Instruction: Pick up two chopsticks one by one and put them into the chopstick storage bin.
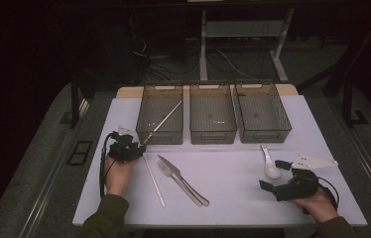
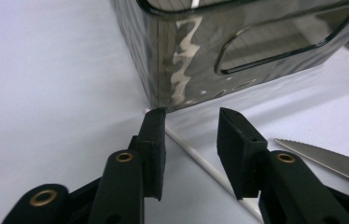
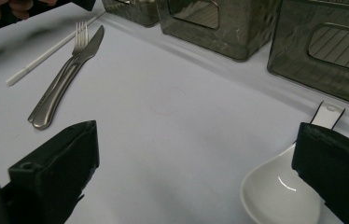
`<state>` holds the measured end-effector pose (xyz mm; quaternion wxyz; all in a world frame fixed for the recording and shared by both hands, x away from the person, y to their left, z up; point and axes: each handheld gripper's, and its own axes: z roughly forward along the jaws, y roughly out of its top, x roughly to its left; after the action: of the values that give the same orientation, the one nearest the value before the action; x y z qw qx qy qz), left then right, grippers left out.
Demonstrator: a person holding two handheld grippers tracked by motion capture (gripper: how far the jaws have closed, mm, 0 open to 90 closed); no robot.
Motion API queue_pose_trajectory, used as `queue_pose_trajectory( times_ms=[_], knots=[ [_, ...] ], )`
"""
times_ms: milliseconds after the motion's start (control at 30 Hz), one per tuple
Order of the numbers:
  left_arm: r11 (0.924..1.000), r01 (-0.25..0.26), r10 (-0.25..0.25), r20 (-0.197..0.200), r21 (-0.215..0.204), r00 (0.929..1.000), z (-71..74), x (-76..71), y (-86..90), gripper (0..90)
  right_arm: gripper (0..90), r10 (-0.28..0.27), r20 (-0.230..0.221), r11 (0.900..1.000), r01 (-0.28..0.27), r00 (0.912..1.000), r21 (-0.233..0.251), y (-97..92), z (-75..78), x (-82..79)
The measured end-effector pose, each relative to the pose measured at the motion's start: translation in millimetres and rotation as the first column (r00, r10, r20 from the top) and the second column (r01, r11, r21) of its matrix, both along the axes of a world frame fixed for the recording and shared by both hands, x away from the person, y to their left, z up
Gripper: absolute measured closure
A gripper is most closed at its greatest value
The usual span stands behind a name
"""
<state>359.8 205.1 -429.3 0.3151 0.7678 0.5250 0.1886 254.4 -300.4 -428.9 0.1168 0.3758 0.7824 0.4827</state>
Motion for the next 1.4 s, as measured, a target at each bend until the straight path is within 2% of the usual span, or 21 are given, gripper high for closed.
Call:
queue_pose_trajectory(
  times_ms=[67, 233, 433, 500, 733, 867, 1033, 1167, 1400],
  knots=[
    [1.0000, -0.004, 0.004, -0.006, -0.003, 1.0000, -2.0, 1.6, -1.7, 64.0, 0.8, 0.000, 0.001, 1.0000, 0.000, 1.0000, 0.002, -0.2, 0.1, 0.0],
    [0.9994, -0.018, 0.018, -0.018, 0.030, 0.9997, -7.8, 5.9, -4.4, 67.7, 0.8, 0.000, 0.000, 1.0000, 0.000, 1.0000, 0.006, -0.1, 0.3, -0.5],
    [0.9991, -0.001, 0.002, -0.031, 0.042, 0.9995, -10.3, 7.1, -4.5, 72.4, 0.8, 0.001, -0.002, 1.0000, -0.001, 1.0000, 0.005, -0.3, 0.2, -0.3],
    [0.9982, 0.005, -0.003, -0.028, 0.060, 0.9996, -10.3, 6.9, -6.5, 73.5, 0.8, 0.002, 0.001, 1.0000, -0.002, 1.0000, 0.003, -0.2, 0.1, 0.0],
    [0.9969, 0.023, -0.021, -0.028, 0.076, 0.9994, -9.4, 6.2, -5.9, 77.6, 0.8, 0.000, -0.003, 1.0000, 0.000, 1.0000, 0.001, -0.1, 0.2, -0.4],
    [0.9941, 0.030, -0.028, -0.024, 0.104, 0.9993, -8.0, 4.9, -6.7, 79.8, 0.8, -0.001, -0.007, 1.0000, 0.001, 1.0000, 0.003, -0.3, 0.4, -0.8],
    [0.9851, 0.048, -0.043, -0.031, 0.165, 0.9986, -6.3, 2.3, -4.7, 79.9, 0.8, -0.001, -0.005, 1.0000, 0.001, 1.0000, 0.005, -0.4, 0.4, -0.8],
    [0.9887, 0.054, -0.049, -0.037, 0.140, 0.9981, -6.7, 1.1, 0.3, 80.1, 0.8, -0.001, -0.006, 1.0000, 0.001, 1.0000, 0.004, -0.4, 0.4, -0.7],
    [0.9883, 0.076, -0.069, -0.053, 0.132, 0.9962, -5.6, -0.6, 6.6, 81.8, 0.8, -0.001, -0.006, 1.0000, 0.001, 1.0000, 0.004, -0.5, 0.4, -0.8]
  ],
)
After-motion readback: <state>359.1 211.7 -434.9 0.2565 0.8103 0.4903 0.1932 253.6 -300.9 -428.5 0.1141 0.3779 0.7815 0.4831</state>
